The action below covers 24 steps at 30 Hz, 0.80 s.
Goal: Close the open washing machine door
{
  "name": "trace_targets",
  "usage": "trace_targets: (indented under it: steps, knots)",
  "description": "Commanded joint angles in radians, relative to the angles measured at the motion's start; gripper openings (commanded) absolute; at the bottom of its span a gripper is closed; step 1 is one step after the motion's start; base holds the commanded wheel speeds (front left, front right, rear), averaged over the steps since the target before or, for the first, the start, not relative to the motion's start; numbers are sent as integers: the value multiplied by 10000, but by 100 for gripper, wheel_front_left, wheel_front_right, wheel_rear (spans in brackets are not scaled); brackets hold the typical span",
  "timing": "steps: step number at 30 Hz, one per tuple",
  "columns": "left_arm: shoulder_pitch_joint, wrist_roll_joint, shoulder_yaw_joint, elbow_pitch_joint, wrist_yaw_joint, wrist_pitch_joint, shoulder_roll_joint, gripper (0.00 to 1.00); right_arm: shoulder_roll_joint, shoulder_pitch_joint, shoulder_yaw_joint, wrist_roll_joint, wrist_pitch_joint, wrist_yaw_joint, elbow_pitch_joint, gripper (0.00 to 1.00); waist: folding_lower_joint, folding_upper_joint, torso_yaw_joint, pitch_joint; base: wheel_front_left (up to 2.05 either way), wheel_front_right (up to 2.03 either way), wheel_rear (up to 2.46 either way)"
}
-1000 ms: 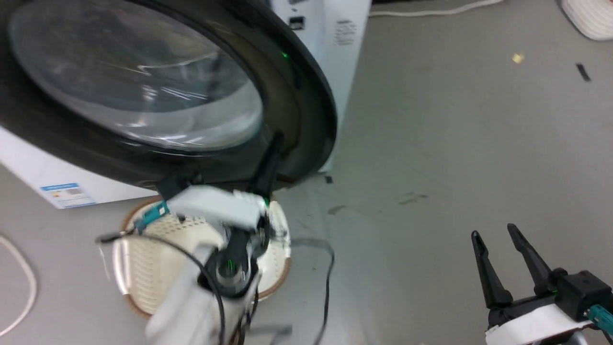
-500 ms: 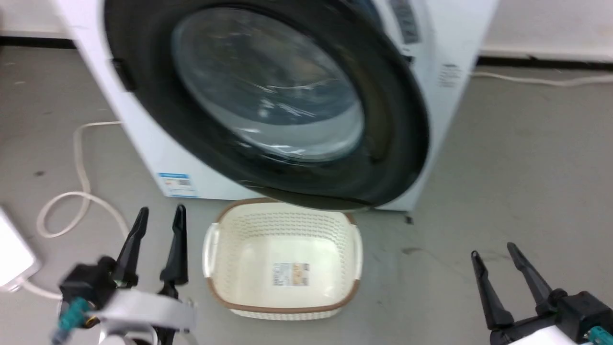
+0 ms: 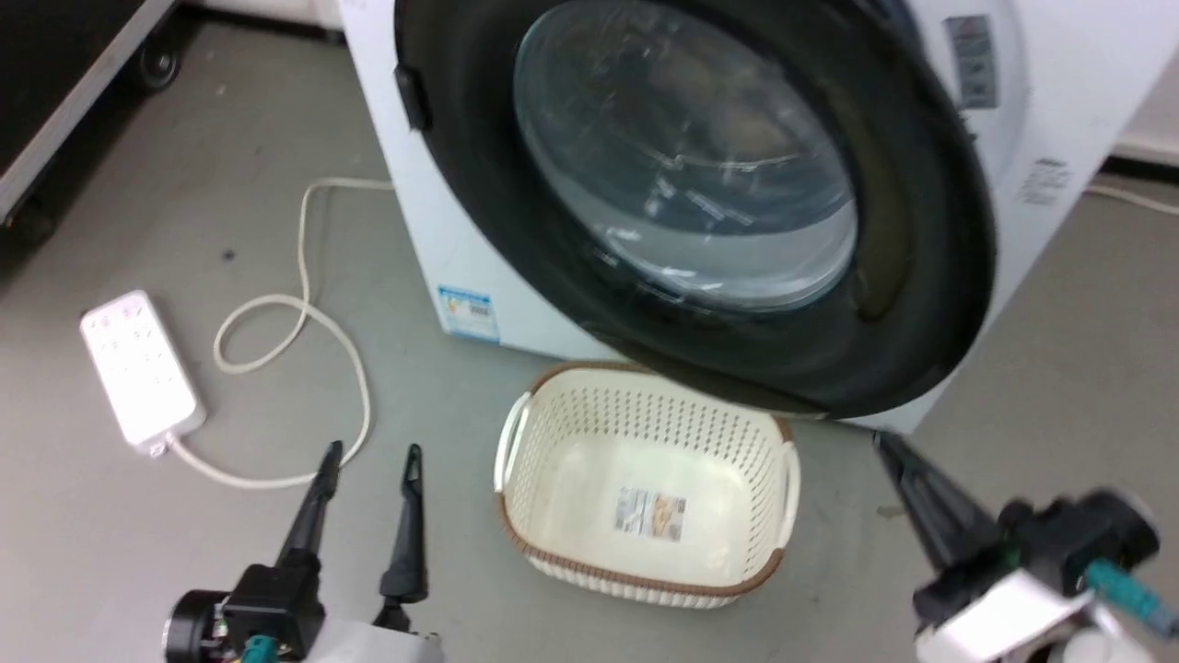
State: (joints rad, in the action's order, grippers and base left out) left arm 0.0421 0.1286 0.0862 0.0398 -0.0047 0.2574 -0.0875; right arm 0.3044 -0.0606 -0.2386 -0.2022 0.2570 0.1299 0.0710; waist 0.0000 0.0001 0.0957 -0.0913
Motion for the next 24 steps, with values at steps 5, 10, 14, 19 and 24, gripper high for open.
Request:
trace_targets:
  steps: [5, 10, 14, 19, 24]
  knots:
    - [-318, -95, 251, -76, -62, 43, 247, 100, 967, -1755, -294, -699, -326, 8, 696, 0, 0, -1, 678, -944, 0, 0, 0]
    - [-694, -65, 551, -133, -54, 43, 337, 100, 1664, -3203, 114, -1234, -928, 8, 1841, 0, 0, -1, 1114, -1529, 0, 0, 0]
    - [-946, 26, 793, -74, 79, 43, 363, 100, 2231, -4220, 303, -1561, -1185, 8, 2634, 0, 0, -1, 1392, -1919, 0, 0, 0]
    - [-1183, 303, 1135, 75, 389, 43, 370, 100, 2621, -5401, 786, -1979, -1399, 8, 3718, 0, 0, -1, 1595, -2297, 0, 0, 0]
    - [-1350, 417, 1338, 161, 630, 43, 371, 100, 2838, -6524, 1167, -2187, -1492, 8, 4713, 0, 0, -1, 1661, -2555, 0, 0, 0]
